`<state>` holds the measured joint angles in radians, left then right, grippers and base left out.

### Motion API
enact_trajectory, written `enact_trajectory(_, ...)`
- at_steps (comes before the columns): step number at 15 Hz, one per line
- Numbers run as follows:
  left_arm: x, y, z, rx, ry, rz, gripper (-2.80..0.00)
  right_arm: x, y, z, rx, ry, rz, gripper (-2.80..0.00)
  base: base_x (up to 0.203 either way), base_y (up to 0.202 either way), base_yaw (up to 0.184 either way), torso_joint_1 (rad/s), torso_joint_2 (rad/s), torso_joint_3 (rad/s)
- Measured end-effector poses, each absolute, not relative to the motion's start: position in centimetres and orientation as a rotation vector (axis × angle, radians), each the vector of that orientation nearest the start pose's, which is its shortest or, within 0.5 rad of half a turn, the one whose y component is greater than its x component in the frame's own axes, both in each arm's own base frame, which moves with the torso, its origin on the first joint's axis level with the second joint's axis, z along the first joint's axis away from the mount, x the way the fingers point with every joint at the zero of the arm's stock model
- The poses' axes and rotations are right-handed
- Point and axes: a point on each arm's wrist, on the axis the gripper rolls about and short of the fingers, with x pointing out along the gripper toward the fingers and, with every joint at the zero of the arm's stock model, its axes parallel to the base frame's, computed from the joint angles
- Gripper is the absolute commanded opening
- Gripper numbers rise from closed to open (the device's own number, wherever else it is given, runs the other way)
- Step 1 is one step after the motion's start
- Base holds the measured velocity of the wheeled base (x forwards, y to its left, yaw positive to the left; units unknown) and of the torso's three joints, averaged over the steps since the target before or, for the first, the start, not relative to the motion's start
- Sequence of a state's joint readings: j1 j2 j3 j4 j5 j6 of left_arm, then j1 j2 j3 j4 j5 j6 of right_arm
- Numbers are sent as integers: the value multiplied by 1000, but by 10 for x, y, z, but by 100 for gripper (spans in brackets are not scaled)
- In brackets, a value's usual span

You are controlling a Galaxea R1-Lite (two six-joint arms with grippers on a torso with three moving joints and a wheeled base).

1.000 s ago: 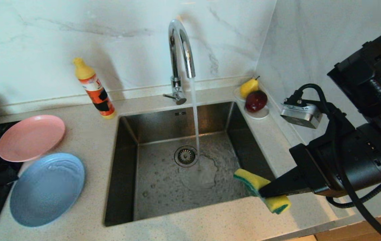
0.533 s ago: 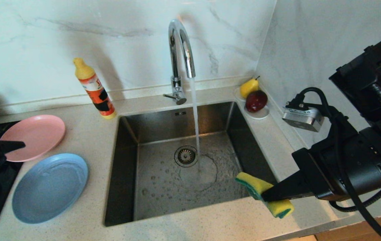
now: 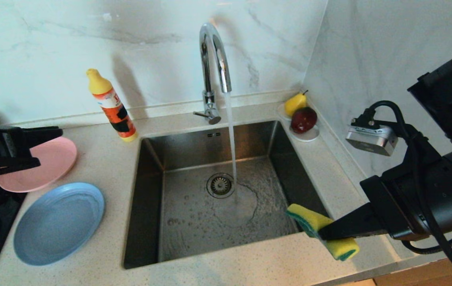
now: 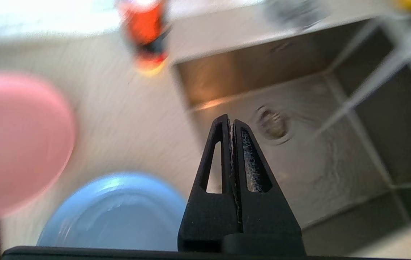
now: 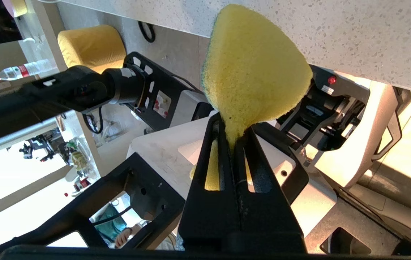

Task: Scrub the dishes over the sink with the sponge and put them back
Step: Put down the sponge

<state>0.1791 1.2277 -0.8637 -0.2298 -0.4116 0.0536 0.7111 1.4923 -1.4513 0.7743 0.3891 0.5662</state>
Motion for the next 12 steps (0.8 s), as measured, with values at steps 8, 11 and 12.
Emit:
enact_trajectory(8, 45, -8, 267, 111, -132, -466, -280, 163, 150, 298, 350, 1087, 763, -280, 0, 0, 0, 0, 0, 0)
enact_trajectory(11, 8, -13, 227, 114, -147, -552, -280, 164, 151, 296, 349, 1094, 756, -280, 0, 0, 0, 0, 0, 0)
enact_trajectory(12, 1, -14, 215, 114, -152, -558, -280, 165, 151, 295, 349, 1098, 751, -280, 0, 0, 0, 0, 0, 0)
